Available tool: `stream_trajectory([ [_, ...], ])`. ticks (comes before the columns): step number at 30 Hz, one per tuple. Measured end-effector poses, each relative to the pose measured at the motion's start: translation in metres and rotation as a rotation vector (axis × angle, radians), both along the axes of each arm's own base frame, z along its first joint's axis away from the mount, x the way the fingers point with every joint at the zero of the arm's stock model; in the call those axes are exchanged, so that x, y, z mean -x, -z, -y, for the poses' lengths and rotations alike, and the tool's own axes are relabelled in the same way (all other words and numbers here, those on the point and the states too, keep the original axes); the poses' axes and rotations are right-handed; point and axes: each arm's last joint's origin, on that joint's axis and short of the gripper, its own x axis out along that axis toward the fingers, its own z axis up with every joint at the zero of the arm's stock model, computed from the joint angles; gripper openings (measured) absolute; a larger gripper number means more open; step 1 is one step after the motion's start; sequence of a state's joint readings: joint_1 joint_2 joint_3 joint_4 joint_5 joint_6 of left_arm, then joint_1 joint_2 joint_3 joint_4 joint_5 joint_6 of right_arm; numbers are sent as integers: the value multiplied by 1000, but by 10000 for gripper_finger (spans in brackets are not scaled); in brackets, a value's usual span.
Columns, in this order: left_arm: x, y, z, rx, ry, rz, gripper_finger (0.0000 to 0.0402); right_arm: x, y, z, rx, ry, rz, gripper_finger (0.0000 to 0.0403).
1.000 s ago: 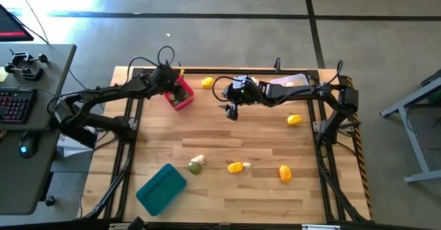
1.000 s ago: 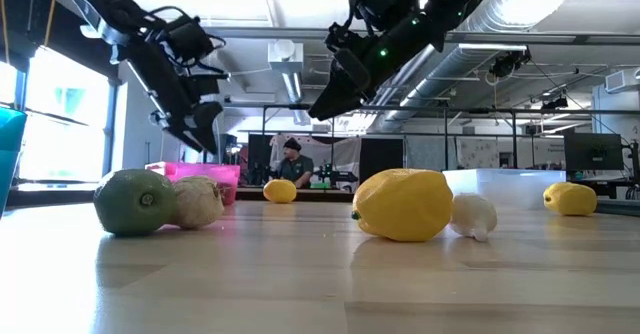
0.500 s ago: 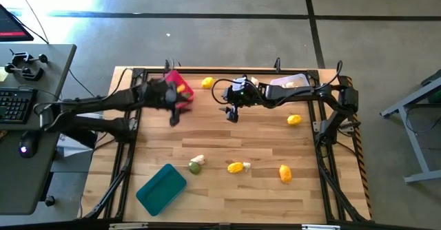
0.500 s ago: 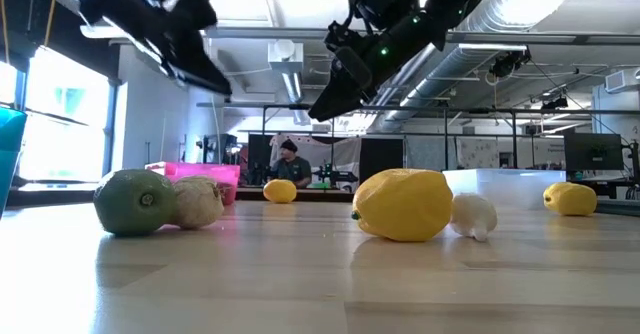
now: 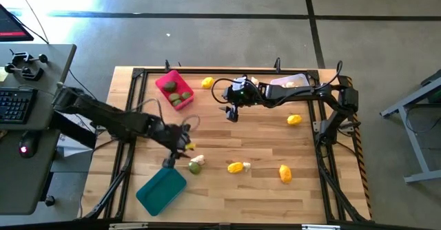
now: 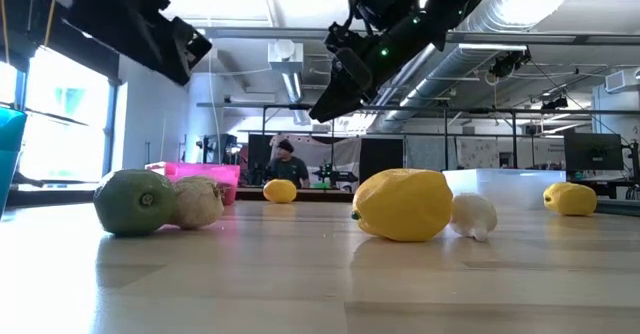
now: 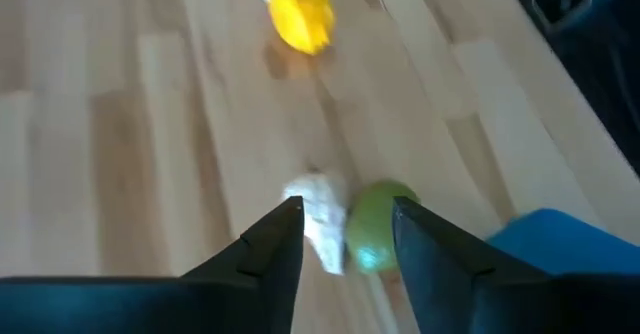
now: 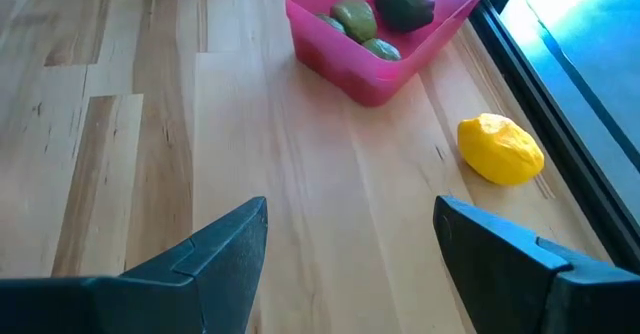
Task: Sort produce into baskets
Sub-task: Put the green lime in the red bin
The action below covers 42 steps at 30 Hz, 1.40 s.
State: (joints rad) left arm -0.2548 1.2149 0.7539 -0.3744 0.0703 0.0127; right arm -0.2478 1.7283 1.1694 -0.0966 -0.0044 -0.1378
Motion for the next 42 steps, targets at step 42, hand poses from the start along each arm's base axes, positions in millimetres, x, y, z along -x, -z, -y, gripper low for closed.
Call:
stream_trajectory([
  [42,-52,71,47,-264,231,-300,190,5,7,-2,-1,-18,-90,277],
])
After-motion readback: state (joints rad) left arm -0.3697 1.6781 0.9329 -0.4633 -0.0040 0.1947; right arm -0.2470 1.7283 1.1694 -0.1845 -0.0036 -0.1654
